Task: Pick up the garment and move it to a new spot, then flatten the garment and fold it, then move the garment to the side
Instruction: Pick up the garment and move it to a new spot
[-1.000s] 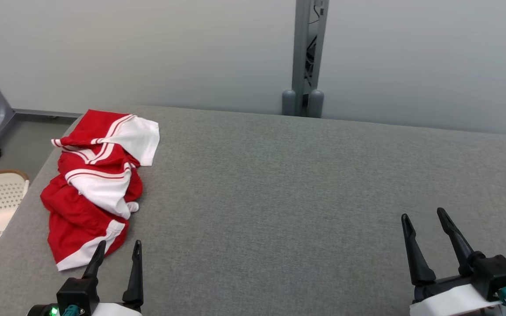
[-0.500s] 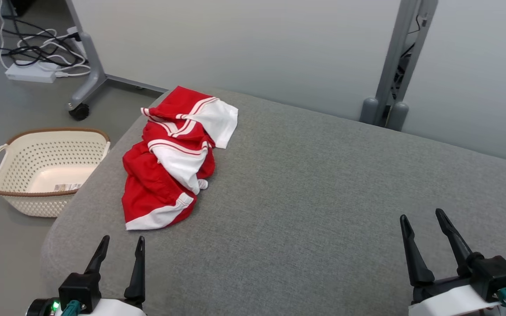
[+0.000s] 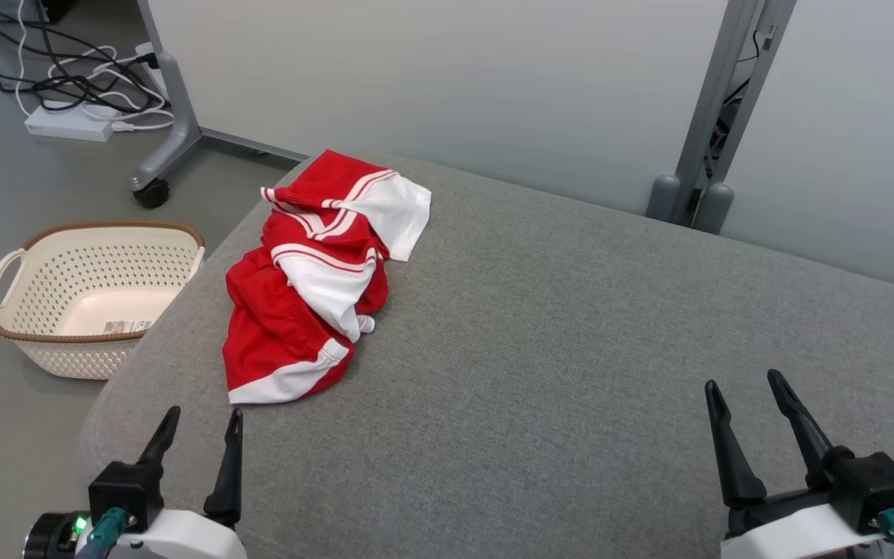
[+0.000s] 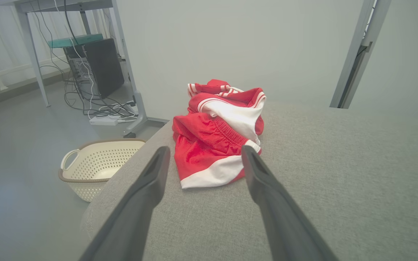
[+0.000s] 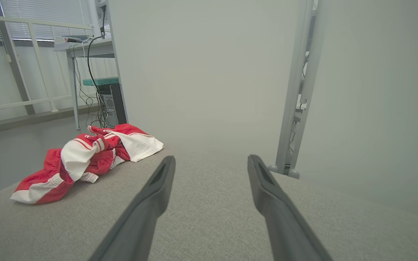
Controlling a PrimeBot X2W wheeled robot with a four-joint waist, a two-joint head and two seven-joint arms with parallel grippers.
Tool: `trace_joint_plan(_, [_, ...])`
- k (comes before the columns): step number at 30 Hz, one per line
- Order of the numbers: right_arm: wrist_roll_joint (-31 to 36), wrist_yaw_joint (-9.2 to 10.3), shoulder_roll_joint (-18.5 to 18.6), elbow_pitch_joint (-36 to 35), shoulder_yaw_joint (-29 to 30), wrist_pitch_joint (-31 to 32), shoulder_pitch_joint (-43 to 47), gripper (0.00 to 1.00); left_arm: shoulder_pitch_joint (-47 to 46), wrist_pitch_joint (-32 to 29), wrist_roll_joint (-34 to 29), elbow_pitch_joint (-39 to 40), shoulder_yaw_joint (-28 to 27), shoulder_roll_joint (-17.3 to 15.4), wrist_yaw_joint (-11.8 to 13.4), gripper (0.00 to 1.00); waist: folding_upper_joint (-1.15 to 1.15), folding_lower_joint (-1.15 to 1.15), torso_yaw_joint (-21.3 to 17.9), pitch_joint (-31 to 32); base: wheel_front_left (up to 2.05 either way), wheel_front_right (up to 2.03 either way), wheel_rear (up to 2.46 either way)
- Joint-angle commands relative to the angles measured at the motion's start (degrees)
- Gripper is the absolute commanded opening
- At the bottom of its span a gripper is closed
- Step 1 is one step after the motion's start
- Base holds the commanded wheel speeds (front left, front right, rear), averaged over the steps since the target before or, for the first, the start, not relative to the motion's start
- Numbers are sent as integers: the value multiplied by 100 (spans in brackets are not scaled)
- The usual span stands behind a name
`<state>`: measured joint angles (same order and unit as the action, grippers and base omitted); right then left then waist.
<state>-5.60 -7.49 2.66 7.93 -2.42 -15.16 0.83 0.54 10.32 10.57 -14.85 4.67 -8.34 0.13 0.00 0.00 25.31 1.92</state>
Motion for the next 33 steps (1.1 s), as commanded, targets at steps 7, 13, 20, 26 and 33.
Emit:
trace_joint_plan(7, [-35, -1, 42, -29, 29, -14, -32, 100, -645, -540, 138, -4, -109, -327, -115, 100, 0, 0, -171, -68, 0, 0, 0])
trace_joint_plan(13, [-118, -1, 40, -89, -14, -14, -136, 100, -1389, -1193, 257, -243, -157, -608, -267, 100, 0, 0, -310, -263, 0, 0, 0])
trace_joint_plan(20, [31, -1, 42, -174, 9, -14, -351, 100, -2097, -1774, 522, -668, -139, -864, -523, 100, 0, 0, -492, -754, 0, 0, 0])
trace_joint_plan(26, [238, -1, 42, -246, 56, -14, -600, 100, -2680, -2344, 758, -1193, 119, -1107, -705, 100, 0, 0, -614, -1261, 0, 0, 0])
trace_joint_plan(33, [443, -1, 43, -284, 46, -14, -825, 100, -3079, -2632, 1037, -1744, 503, -1263, -755, 100, 0, 0, -684, -1673, 0, 0, 0])
